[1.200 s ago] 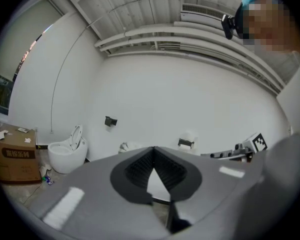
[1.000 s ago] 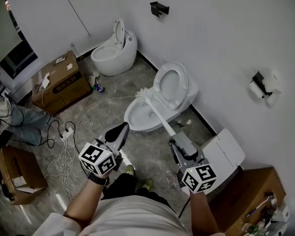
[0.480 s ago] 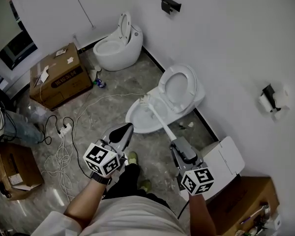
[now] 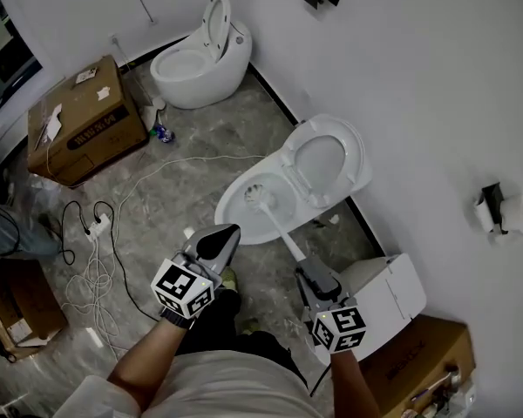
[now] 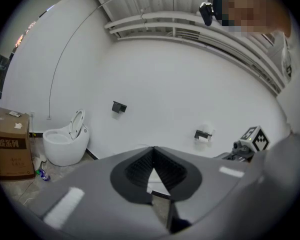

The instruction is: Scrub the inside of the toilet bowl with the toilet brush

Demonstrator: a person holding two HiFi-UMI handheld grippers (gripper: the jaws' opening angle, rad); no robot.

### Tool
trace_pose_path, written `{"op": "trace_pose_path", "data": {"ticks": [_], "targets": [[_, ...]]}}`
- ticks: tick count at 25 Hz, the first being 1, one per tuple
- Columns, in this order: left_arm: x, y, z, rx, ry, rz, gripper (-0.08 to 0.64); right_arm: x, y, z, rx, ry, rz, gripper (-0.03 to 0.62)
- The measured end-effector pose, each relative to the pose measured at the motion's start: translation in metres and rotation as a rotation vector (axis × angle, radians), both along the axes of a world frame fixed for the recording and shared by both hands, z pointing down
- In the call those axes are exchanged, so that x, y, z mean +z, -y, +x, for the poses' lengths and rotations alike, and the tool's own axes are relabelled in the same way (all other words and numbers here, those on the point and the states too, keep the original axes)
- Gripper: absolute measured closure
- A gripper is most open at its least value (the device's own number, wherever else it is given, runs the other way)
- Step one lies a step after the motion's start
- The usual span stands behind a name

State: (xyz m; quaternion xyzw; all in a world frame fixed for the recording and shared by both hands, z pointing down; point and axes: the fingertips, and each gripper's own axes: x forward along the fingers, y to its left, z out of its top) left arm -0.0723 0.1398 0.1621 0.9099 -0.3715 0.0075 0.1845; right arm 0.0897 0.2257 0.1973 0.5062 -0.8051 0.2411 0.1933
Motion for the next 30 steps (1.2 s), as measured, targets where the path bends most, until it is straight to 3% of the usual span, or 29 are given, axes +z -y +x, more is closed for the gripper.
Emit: {"op": "trace_pose_path", "data": {"ticks": [6,15,24,30], "targets": [[0.050,0.049,0.000,0.050,0.017,-0.035,0.555,0.048,0.042,-0.005,-0.010,-0.085,-0.085,0.425],[0.125,0.077,0.020,0.102,0.031,-0.093,0.555,0.136,0.086,0.012,-0.059,-0.210,-0.203,0.425],[0.227,0.106,0.038,0.070,0.033,-0.184,0.555,0.261,0.136,0.042,-0.208,-0.392,-0.321,0.425],[0.281,0.135,0.049,0.042,0.062,-0.231,0.554,0.316,0.180,0.052,-0.275,-0.437,-0.352,0.425]]}}
